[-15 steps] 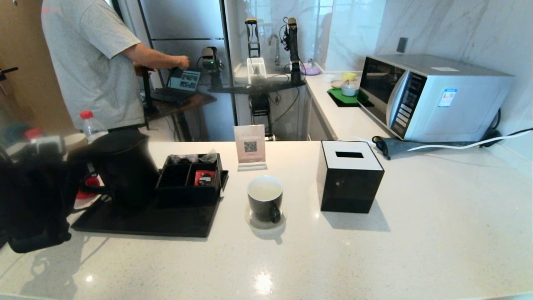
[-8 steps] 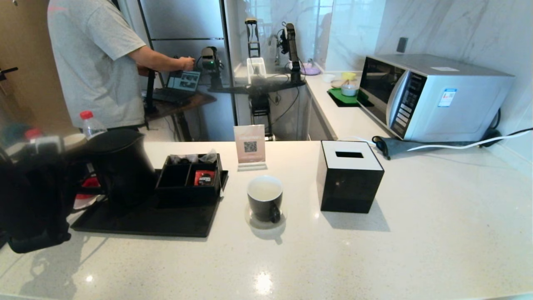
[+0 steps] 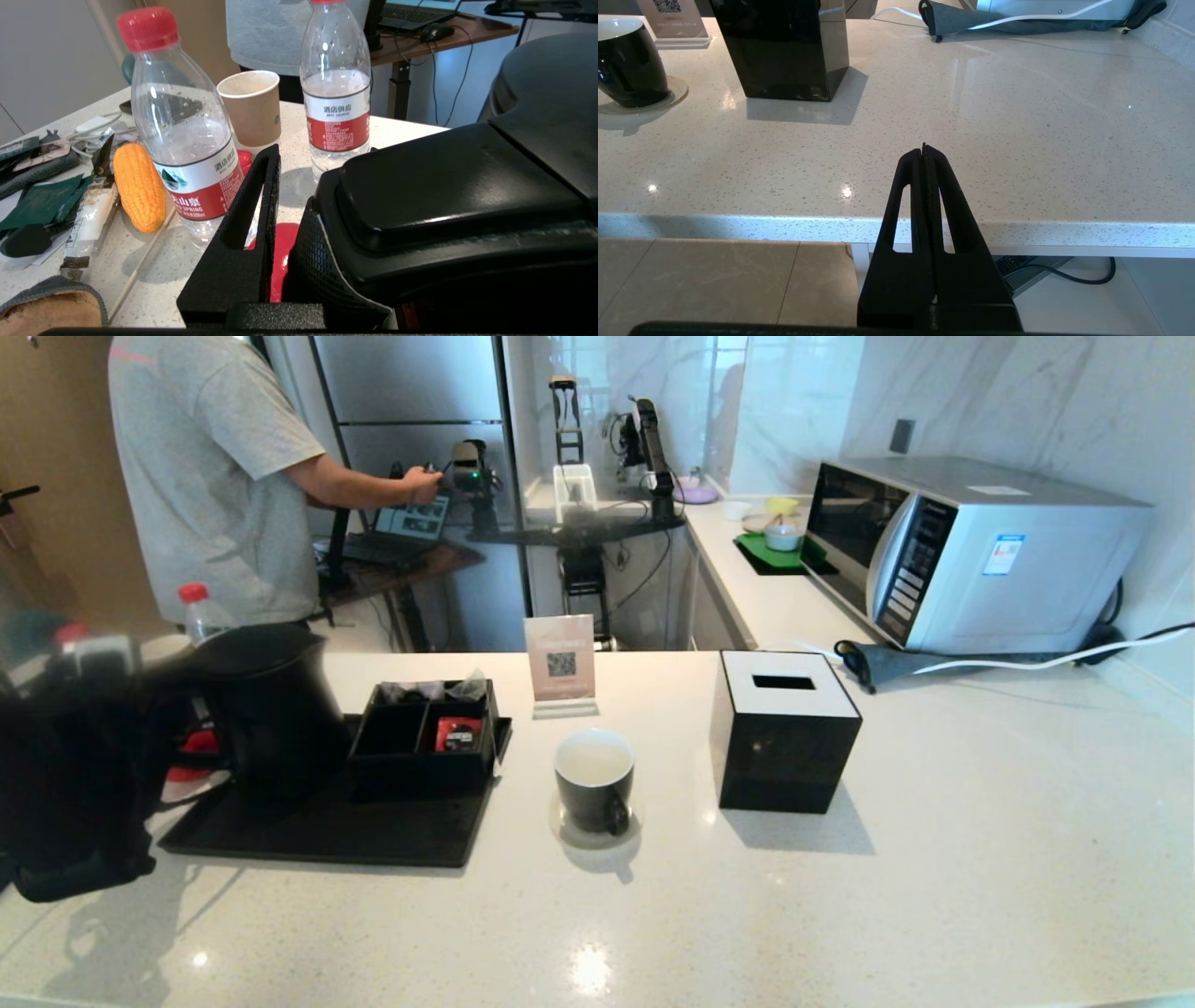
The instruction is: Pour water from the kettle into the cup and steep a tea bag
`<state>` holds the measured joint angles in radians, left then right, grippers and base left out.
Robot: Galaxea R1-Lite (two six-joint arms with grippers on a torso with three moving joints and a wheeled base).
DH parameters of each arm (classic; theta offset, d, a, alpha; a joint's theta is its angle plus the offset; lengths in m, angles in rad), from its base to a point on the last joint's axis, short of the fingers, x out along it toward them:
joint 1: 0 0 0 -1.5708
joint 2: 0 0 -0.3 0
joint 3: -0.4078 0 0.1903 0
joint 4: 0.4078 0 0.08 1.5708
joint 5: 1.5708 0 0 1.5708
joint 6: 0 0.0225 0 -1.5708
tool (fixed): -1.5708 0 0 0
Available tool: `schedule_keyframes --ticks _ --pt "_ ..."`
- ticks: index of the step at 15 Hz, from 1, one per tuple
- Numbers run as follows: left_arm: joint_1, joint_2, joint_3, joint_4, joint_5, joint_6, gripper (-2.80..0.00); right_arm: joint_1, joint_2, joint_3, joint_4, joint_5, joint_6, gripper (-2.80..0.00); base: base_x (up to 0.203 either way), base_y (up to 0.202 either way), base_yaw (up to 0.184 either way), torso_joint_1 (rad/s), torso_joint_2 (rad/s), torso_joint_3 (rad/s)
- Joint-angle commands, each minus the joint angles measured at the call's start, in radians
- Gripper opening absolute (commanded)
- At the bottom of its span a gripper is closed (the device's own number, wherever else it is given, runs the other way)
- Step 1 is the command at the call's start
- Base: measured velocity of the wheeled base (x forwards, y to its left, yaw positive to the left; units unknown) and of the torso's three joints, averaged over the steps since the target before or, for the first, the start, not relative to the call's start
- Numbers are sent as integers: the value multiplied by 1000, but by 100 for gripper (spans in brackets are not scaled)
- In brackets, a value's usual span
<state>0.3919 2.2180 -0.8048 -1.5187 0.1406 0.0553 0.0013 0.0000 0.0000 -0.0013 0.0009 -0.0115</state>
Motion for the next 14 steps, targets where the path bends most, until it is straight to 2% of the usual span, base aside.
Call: schedule_keyframes --ticks 1,5,14 --pt "1 -38 20 -45 1 -2 -280 0 0 0 0 1 -1 -280 0 0 0 0 0 0" --pt "2 -102 83 -44 2 -41 -280 0 0 0 0 1 -1 -280 0 0 0 0 0 0" --pt "14 -267 208 -41 1 -79 -280 0 0 0 0 1 -1 -280 0 0 0 0 0 0"
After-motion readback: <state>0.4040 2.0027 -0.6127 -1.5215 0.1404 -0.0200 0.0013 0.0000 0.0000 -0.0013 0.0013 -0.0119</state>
